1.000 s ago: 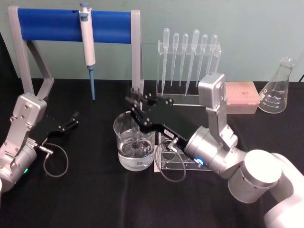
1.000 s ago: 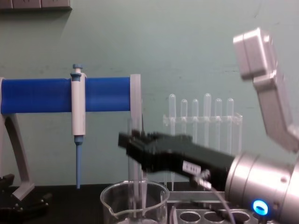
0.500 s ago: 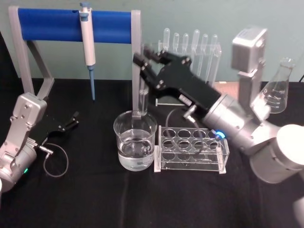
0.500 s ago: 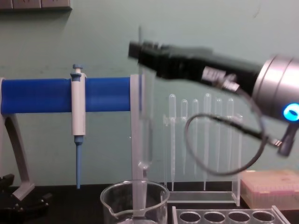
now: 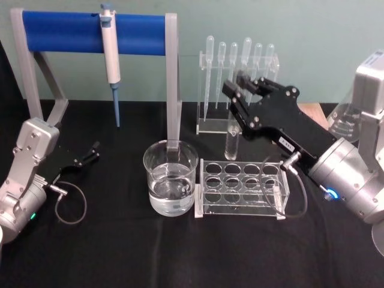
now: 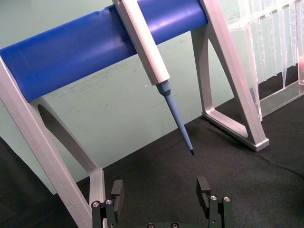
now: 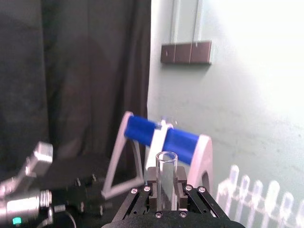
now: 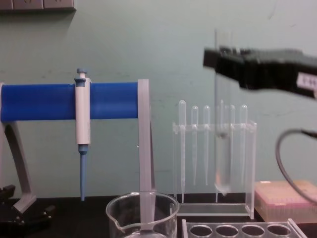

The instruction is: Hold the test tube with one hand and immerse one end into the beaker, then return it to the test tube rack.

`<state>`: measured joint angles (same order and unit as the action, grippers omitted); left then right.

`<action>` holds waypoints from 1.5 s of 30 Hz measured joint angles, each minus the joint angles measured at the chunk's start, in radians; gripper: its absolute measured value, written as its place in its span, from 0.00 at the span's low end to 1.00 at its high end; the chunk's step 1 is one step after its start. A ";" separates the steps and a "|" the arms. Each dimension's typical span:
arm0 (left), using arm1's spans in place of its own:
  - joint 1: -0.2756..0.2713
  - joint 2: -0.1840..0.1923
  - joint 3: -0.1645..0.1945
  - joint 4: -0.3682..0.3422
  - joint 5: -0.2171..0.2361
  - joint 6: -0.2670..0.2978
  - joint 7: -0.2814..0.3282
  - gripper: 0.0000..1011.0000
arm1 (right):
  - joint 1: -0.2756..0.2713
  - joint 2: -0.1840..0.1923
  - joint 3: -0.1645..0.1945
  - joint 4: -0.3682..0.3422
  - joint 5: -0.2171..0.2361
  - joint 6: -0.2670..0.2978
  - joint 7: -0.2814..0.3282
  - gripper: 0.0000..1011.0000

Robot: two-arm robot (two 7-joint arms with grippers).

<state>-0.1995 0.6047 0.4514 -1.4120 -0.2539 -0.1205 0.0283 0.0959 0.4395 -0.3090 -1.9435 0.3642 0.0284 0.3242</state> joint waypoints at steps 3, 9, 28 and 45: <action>0.000 0.000 0.000 0.000 0.000 0.000 0.000 0.99 | -0.015 0.006 -0.001 0.018 -0.019 0.003 -0.001 0.22; 0.000 0.000 0.000 0.000 0.000 0.000 0.000 0.99 | -0.025 -0.001 -0.007 0.058 -0.043 0.002 -0.002 0.22; 0.000 0.000 0.000 0.000 0.000 0.000 0.000 0.99 | -0.009 -0.047 -0.038 0.165 -0.098 -0.009 0.012 0.22; 0.000 0.000 0.000 0.000 0.000 0.000 0.000 0.99 | -0.024 -0.059 -0.043 0.225 -0.142 -0.025 0.018 0.24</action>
<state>-0.1995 0.6047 0.4514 -1.4120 -0.2540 -0.1205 0.0283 0.0714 0.3806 -0.3516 -1.7188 0.2225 0.0037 0.3418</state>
